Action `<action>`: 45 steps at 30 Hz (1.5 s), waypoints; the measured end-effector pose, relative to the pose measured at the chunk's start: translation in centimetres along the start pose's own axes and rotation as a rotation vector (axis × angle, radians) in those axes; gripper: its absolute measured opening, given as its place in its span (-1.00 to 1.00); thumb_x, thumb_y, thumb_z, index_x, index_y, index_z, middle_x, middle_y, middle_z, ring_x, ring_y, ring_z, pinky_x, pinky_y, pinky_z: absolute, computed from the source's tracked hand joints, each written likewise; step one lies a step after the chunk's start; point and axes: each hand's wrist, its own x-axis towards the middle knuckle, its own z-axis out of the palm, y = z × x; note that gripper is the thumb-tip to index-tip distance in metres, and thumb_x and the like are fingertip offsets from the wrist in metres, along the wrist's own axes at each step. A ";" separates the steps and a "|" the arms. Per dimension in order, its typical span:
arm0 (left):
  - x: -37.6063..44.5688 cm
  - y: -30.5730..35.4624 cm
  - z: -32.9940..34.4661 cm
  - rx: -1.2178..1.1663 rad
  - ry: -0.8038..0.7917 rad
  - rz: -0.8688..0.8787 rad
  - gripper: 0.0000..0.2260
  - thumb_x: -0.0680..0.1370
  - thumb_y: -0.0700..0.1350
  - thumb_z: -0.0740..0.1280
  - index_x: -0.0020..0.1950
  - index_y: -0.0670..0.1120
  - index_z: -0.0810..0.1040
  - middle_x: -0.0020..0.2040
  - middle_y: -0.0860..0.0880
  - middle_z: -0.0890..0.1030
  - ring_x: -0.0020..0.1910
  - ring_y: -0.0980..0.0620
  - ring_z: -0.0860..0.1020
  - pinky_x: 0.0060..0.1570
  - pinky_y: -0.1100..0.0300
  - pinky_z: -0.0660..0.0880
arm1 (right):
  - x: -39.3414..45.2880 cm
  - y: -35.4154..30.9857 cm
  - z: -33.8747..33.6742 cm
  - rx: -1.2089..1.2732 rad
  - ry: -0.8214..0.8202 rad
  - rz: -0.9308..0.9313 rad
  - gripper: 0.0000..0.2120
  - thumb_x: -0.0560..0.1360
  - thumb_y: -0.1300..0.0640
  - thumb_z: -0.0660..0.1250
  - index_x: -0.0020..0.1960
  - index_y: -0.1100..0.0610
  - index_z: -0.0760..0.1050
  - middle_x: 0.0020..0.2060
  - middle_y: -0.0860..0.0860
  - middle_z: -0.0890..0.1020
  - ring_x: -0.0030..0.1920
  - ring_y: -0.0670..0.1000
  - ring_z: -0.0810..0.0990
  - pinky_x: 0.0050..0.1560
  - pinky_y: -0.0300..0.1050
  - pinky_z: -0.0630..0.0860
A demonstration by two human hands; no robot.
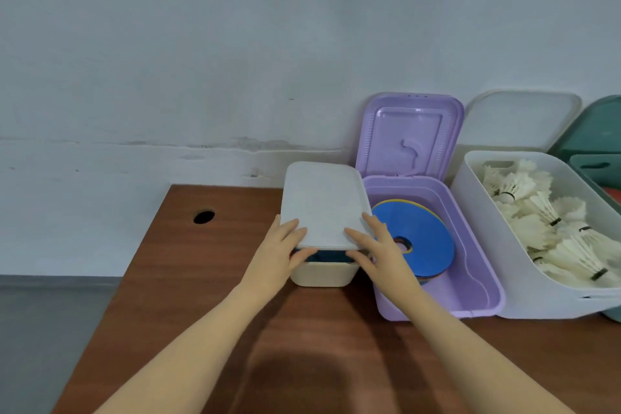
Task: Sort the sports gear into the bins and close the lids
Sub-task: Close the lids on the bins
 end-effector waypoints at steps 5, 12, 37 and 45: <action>-1.7 -1.2 1.8 0.055 0.003 0.013 -0.65 0.44 0.00 0.38 0.00 -0.30 0.60 0.08 -0.27 0.59 0.18 -0.32 0.48 0.17 -0.02 0.41 | -1.7 1.4 1.6 -0.042 -0.063 0.014 -0.71 0.47 0.22 0.38 0.18 0.10 0.58 0.37 0.26 0.34 0.42 0.30 0.22 0.42 0.12 0.08; -2.2 -1.7 1.7 -0.064 0.028 -0.103 -0.61 0.46 -0.06 0.38 0.21 -0.24 0.54 0.34 -0.17 0.43 0.43 -0.09 0.15 0.41 0.04 0.05 | -1.8 1.0 1.8 -0.064 -0.058 0.024 -0.72 0.47 0.23 0.36 0.18 0.12 0.58 0.34 0.26 0.39 0.40 0.31 0.26 0.38 0.10 0.14; -2.3 -1.4 1.4 0.251 -0.019 -0.011 -0.78 0.39 0.01 0.48 -0.15 -0.12 0.59 0.12 -0.10 0.63 0.24 -0.20 0.49 0.16 -0.10 0.44 | -2.5 -0.2 0.8 -0.053 -0.072 0.122 -0.73 0.50 0.20 0.35 0.19 0.09 0.57 0.34 0.05 0.43 0.46 0.12 0.20 0.34 0.13 0.27; 0.8 -1.3 0.0 0.338 -0.069 0.001 -0.57 0.57 0.14 0.06 0.14 -0.10 0.57 0.25 -0.07 0.53 0.19 -0.13 0.47 0.04 0.02 0.41 | -0.5 -1.0 -0.7 -0.136 -0.016 0.129 -0.63 0.50 -0.04 0.26 0.21 0.11 0.56 0.24 0.09 0.54 0.24 0.16 0.49 0.24 0.00 0.36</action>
